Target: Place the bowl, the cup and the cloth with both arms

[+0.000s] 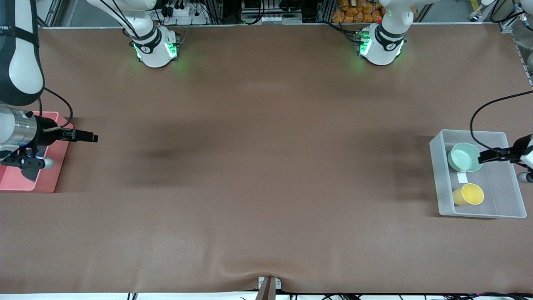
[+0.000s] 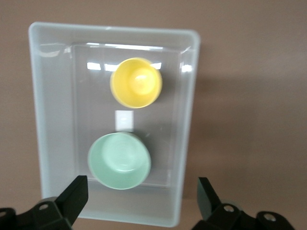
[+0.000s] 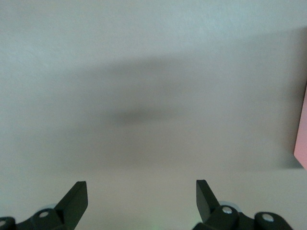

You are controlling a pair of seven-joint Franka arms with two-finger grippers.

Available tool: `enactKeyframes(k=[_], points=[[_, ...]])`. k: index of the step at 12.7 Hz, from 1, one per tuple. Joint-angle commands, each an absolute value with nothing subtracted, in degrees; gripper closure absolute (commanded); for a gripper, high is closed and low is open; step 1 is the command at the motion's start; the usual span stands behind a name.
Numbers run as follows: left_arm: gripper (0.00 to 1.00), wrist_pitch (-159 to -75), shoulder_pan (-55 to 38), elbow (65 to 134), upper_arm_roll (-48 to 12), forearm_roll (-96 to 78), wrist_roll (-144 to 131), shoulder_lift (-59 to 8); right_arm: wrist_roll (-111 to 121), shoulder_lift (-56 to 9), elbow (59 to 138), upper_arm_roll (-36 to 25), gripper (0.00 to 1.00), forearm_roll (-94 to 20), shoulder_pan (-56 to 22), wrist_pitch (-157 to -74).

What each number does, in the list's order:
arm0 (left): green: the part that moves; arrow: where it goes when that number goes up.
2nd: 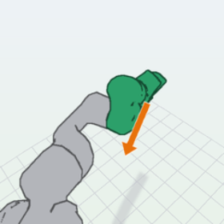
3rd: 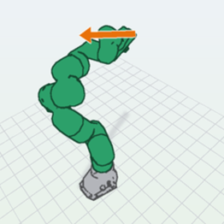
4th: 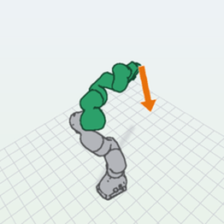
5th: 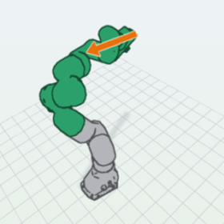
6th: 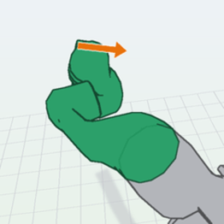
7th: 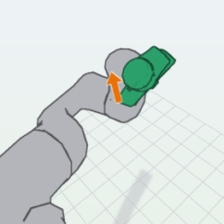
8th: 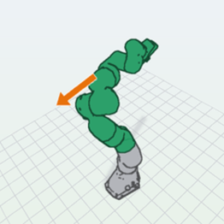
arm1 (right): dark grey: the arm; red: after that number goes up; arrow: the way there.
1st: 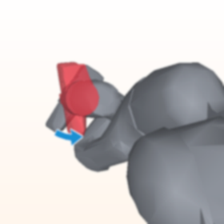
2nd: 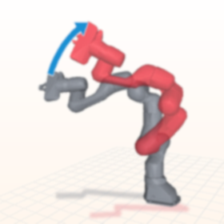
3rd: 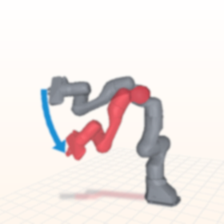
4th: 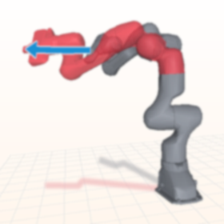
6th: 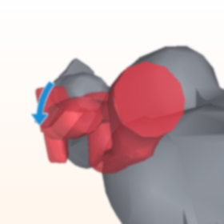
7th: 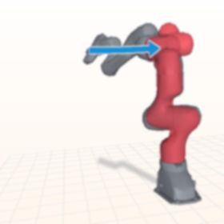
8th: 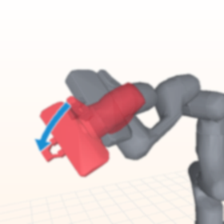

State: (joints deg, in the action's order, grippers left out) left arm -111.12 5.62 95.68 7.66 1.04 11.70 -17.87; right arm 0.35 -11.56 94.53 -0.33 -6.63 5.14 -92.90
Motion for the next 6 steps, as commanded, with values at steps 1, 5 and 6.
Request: enactKeyframes(k=[1,5,6], points=[[0.00,-106.28,-0.67,95.98,11.84,1.67,5.91,-14.25,-0.44,-7.23,96.24,-0.79,0.00,-8.00,3.69,-93.52],[0.00,-100.83,-2.46,96.06,11.61,1.49,2.30,-7.05,-0.79,-0.10,95.28,-1.32,0.00,-7.56,3.43,-87.03],[0.00,-100.03,-2.46,96.06,10.73,0.54,0.37,-5.12,-0.79,0.17,93.45,-1.49,0.00,-7.21,3.51,-84.66]])
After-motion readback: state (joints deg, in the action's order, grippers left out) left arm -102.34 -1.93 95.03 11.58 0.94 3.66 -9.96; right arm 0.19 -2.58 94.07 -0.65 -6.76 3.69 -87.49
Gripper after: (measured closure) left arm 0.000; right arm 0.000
